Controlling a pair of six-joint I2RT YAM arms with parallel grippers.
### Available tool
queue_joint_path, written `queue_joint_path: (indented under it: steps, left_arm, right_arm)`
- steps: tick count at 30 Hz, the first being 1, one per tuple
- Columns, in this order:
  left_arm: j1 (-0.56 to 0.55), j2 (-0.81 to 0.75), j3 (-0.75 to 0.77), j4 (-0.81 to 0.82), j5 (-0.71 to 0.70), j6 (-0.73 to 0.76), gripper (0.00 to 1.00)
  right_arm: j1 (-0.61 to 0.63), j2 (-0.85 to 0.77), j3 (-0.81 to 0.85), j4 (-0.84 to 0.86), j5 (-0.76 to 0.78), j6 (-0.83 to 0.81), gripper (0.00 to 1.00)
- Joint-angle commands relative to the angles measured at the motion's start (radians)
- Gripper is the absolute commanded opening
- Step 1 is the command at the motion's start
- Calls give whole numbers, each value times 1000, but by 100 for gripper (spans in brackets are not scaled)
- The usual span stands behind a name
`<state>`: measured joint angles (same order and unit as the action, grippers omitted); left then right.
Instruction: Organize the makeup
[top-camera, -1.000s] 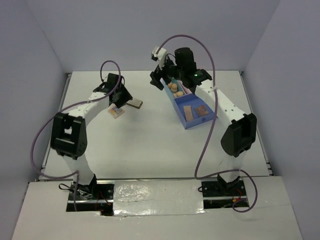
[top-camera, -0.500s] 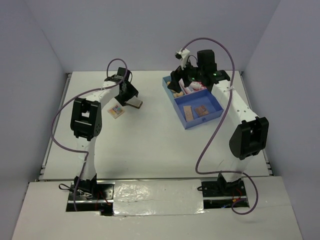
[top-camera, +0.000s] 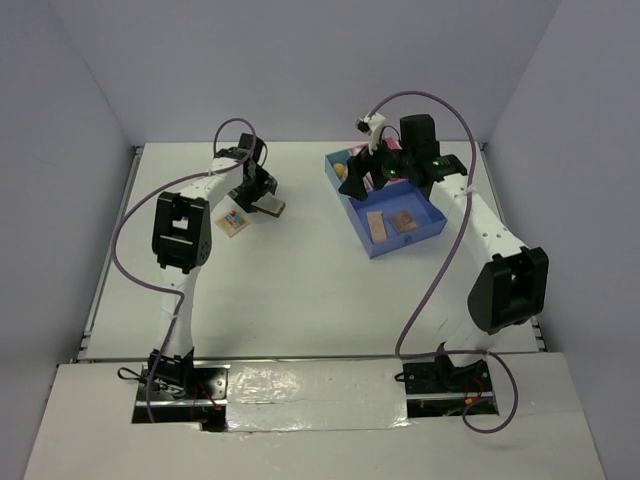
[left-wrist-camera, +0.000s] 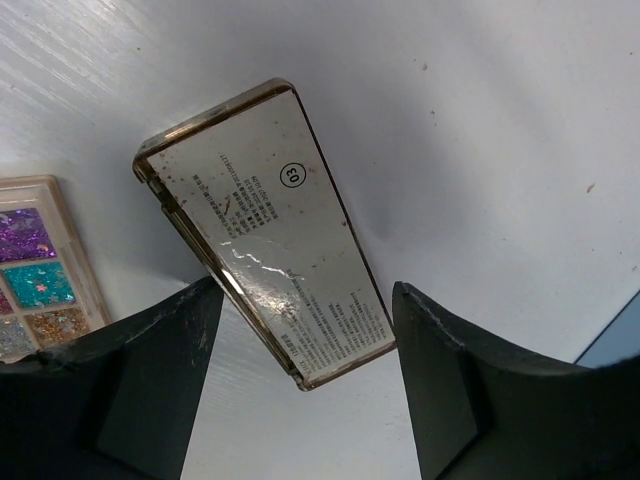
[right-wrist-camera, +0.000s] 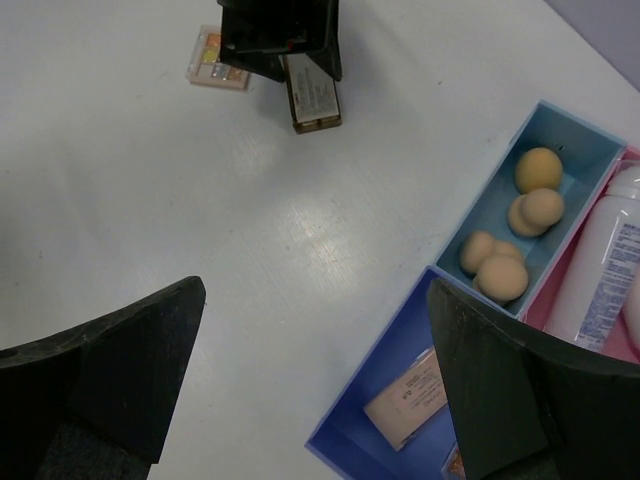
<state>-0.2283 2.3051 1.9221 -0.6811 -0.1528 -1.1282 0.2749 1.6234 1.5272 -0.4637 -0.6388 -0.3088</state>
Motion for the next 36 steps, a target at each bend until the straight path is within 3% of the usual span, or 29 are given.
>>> queue_joint_path:
  steps: [1,7,22,32,36]
  left_arm:
    - [14,74,66,-128,-13,-48,82]
    - [26,183,215,-290,-4,-45,83]
    - [37,247,247,-402,-1,33,77]
    - [38,182,170,-334,13,77,77]
    - [41,110,118,-220,44,45,79]
  right_arm:
    - [-9,-63,-27,34,-28,27,100]
    - [-16,-99,-68,56,-41,56,100]
    - [-69,-180,-119,66,-94,82,100]
    - [-75,-218,-154,65,-108,85,100]
    - [-77,-226,-160,62,-107,82,100]
